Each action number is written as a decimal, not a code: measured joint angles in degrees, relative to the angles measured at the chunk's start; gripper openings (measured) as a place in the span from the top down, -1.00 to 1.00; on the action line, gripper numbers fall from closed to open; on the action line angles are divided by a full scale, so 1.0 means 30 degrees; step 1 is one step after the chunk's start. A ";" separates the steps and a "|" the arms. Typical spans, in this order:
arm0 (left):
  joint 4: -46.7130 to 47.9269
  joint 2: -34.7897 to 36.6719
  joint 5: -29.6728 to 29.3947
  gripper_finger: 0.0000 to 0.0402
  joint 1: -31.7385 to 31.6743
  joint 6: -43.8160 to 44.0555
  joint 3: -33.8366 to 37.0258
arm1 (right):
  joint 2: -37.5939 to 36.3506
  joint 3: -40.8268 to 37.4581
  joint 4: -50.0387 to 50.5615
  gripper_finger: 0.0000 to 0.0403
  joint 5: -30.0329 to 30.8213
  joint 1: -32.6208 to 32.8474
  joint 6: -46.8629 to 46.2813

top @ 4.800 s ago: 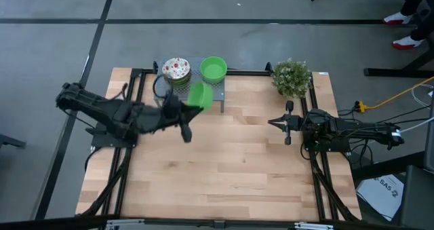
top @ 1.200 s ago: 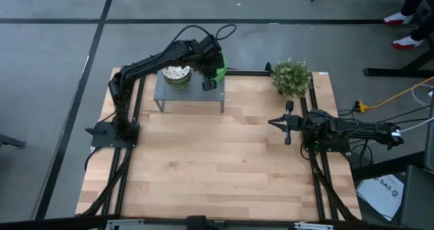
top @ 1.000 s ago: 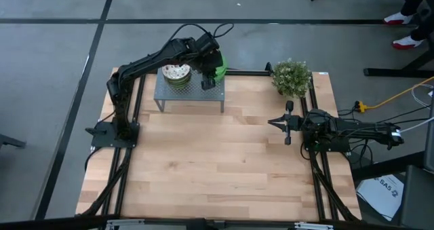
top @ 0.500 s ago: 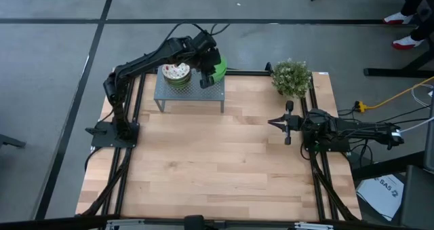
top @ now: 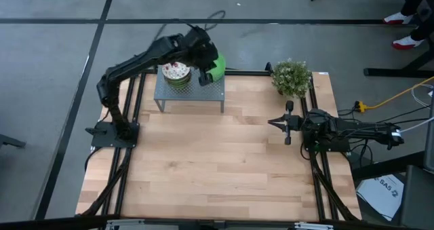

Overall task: Pick & Place Mini bowls
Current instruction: Stack the green bowl on top of the green bowl on the shelf, then return to Home Position

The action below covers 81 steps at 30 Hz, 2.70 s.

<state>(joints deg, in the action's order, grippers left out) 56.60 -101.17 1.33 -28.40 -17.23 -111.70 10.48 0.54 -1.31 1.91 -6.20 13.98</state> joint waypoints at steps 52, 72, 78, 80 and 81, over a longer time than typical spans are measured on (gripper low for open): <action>-1.6715 2.3123 -0.0535 0.94 0.1209 0.9014 2.6149 | -0.0003 0.0000 -0.0004 0.88 0.0005 0.0000 0.0000; -2.0962 2.7823 -0.0164 0.95 0.3253 0.9454 3.2134 | -0.0002 0.0000 -0.0002 0.88 0.0007 0.0000 0.0000; -2.0969 2.8248 -0.0134 0.95 0.4673 0.7986 3.2707 | -0.0007 0.0000 0.0000 0.88 0.0003 0.0000 0.0000; -2.0995 2.8303 -0.0138 0.94 0.5143 0.7529 3.2995 | -0.0006 0.0000 -0.0002 0.88 0.0007 0.0000 0.0000; -2.0935 2.8337 -0.0142 0.94 0.5349 0.7248 3.3128 | 0.0000 -0.0007 -0.0004 0.88 0.0007 0.0000 0.0000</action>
<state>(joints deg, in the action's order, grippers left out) -6.20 -16.16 0.91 -12.36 4.51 -12.31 10.48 0.52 -1.32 1.93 -6.20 13.98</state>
